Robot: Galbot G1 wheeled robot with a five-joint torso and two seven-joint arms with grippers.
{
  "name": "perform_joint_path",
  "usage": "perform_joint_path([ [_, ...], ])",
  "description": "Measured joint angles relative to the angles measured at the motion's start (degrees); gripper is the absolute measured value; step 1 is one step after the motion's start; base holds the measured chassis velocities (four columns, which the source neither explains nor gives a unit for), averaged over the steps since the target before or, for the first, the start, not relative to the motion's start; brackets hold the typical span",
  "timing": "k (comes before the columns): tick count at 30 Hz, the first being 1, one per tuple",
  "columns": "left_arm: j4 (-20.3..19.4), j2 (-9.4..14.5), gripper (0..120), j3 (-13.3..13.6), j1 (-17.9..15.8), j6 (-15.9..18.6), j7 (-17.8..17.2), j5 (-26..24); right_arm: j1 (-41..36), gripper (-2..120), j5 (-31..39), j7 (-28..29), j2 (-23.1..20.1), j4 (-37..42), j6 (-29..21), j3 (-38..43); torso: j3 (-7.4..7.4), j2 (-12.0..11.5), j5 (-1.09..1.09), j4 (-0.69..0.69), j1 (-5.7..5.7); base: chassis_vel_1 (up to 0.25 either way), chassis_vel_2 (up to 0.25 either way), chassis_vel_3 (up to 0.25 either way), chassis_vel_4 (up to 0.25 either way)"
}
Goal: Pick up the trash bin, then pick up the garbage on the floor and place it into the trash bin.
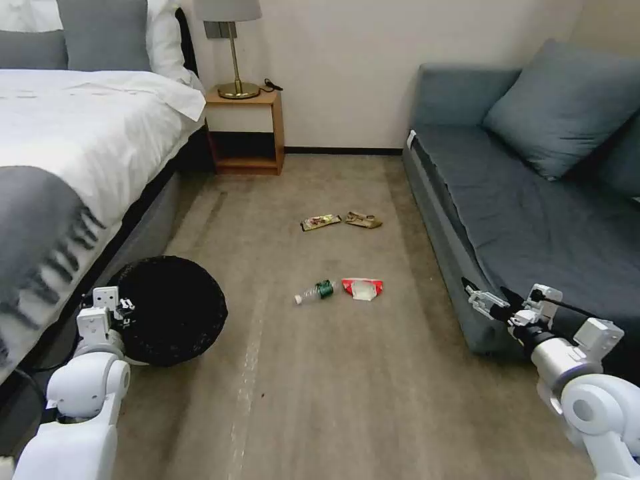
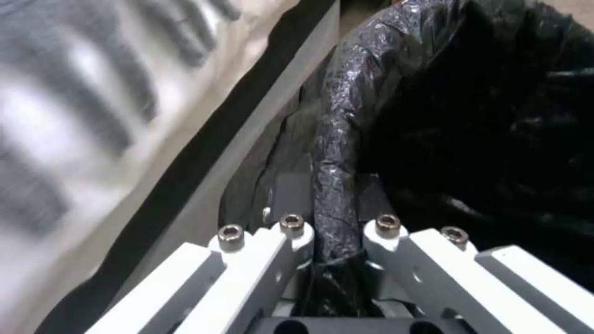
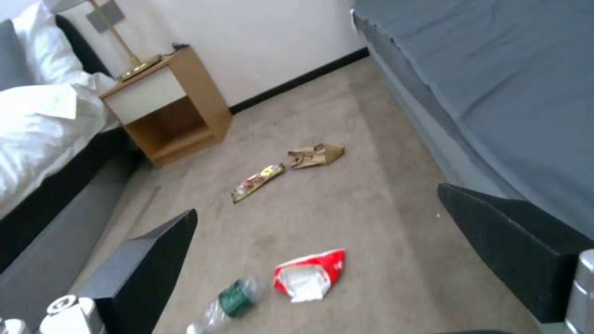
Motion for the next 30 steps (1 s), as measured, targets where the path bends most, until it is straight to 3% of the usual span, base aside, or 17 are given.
perform_joint_path([
  [23, 0.6, 0.3, 3, 0.2, -1.0, -0.6, 0.4, -0.2, 0.2, 100, -3.0, -0.6, 1.3, -0.5, -0.2, -1.9, -0.01, 0.0, -0.01, 0.0, 0.0, -0.188, 0.191, 0.185, -0.187],
  [30, -3.0, 0.1, 3, -0.1, 0.7, 0.0, 0.5, -0.4, 0.2, 100, -4.1, -0.7, 1.5, -0.5, -0.2, -2.6, -0.01, 0.0, 0.0, 0.0, 0.0, -0.146, 0.145, 0.159, -0.154],
])
